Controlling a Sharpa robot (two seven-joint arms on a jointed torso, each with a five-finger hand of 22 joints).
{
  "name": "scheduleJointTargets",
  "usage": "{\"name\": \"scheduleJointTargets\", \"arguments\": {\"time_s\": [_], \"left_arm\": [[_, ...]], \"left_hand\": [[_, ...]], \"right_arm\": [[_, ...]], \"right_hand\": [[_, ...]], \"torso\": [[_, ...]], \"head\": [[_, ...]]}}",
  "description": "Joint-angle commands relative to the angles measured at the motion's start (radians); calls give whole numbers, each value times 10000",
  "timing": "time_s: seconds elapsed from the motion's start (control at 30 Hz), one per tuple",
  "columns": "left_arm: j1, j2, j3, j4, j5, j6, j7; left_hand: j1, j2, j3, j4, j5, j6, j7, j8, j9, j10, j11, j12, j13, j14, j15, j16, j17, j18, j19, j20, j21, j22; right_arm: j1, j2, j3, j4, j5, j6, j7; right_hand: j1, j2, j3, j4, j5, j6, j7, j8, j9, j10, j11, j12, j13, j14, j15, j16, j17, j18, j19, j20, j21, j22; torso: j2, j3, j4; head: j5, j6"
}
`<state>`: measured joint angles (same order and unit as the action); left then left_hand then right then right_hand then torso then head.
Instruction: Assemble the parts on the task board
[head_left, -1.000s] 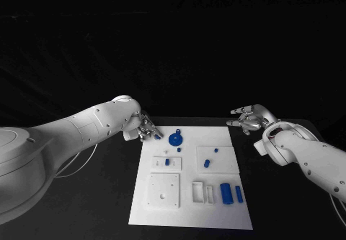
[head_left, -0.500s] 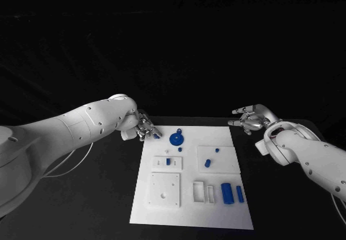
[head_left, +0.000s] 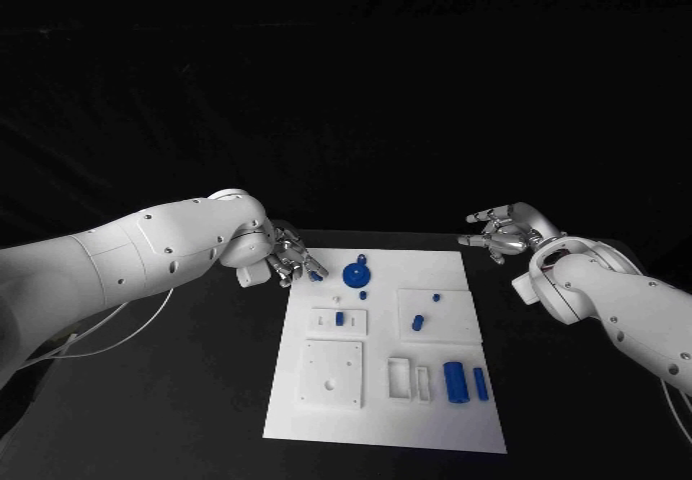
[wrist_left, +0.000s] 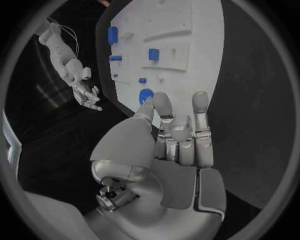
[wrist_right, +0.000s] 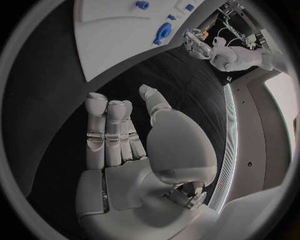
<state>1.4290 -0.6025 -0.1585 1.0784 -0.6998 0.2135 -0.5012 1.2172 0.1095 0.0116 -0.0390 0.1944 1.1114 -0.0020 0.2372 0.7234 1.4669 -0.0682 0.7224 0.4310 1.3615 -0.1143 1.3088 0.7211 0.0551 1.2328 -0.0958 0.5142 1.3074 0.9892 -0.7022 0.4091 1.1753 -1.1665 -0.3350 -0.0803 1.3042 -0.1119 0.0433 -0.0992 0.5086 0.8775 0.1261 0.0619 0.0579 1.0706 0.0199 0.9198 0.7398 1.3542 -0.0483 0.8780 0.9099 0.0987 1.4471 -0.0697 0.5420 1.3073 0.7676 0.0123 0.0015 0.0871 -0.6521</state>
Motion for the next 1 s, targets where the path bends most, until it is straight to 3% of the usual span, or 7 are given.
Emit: {"name": "scheduleJointTargets", "arguments": {"time_s": [0.03, 0.33, 0.53, 0.73, 1.0], "left_arm": [[11, -245, -23, 559, -56, -707, -290], [1, -967, -361, 2224, -841, -1545, -605], [-11, -1142, -628, 3020, -1445, -1909, -739], [-86, -1144, -724, 3360, -1973, -2110, -805], [-247, -1013, -822, 3405, -2212, -2302, -833]], "left_hand": [[44, -25, -29, 12, 50, 79, -97, 77, 4, 410, -53, 81, -109, 72, 13, 44, 41, 156, 29, 106, 67, 186], [32, -69, -51, 103, 45, 156, -130, 147, -5, 435, -79, 246, -353, 201, 2, 31, 164, 272, 84, 203, 105, 185], [20, -76, -52, 232, 38, 206, -146, 191, 26, 439, -98, 434, -590, 309, -8, -36, 228, 404, 138, 310, 129, 178], [20, -96, -55, 283, 27, 243, -160, 191, 24, 448, -113, 466, -678, 345, -13, -54, 265, 432, 155, 327, 128, 177], [69, -69, -11, 241, 70, 253, -163, 190, 29, 450, -116, 513, -736, 377, -15, -62, 292, 456, 176, 345, 136, 179]], "right_arm": [[-16, 5, 4, -10, -1, 150, 31], [-69, 7, 4, -58, 8, 156, 30], [-110, 31, 3, -84, 10, 172, 32], [-133, 39, 3, -96, 11, 179, 36], [-148, 35, 3, -96, 13, 183, 35]], "right_hand": [[-76, 23, 35, 1, 36, -33, 13, -49, -7, -30, -24, 13, 5, -55, -32, -23, -12, 121, 42, -6, -4, 566], [-76, 23, 35, 1, 36, -33, 13, -49, -7, -30, -24, 13, 5, -55, -32, -23, -12, 121, 42, -6, -4, 566], [-76, 23, 35, 1, 36, -33, 13, -49, -7, -30, -24, 13, 5, -55, -32, -23, -12, 121, 42, -6, -4, 566], [-76, 23, 35, 1, 36, -33, 13, -49, -7, -30, -24, 13, 5, -55, -32, -23, -12, 121, 42, -6, -4, 566], [-91, 38, 30, 7, 51, -39, 14, -51, -7, -32, -24, 22, 18, -54, -33, -22, -13, 120, 42, -7, -8, 566]], "torso": [[-69, -24, 58], [-162, -80, 145], [-186, -82, 161], [-167, -68, 148], [-154, -58, 139]], "head": [[-21, -99], [-40, -281], [-14, -377], [17, -402], [24, -457]]}}
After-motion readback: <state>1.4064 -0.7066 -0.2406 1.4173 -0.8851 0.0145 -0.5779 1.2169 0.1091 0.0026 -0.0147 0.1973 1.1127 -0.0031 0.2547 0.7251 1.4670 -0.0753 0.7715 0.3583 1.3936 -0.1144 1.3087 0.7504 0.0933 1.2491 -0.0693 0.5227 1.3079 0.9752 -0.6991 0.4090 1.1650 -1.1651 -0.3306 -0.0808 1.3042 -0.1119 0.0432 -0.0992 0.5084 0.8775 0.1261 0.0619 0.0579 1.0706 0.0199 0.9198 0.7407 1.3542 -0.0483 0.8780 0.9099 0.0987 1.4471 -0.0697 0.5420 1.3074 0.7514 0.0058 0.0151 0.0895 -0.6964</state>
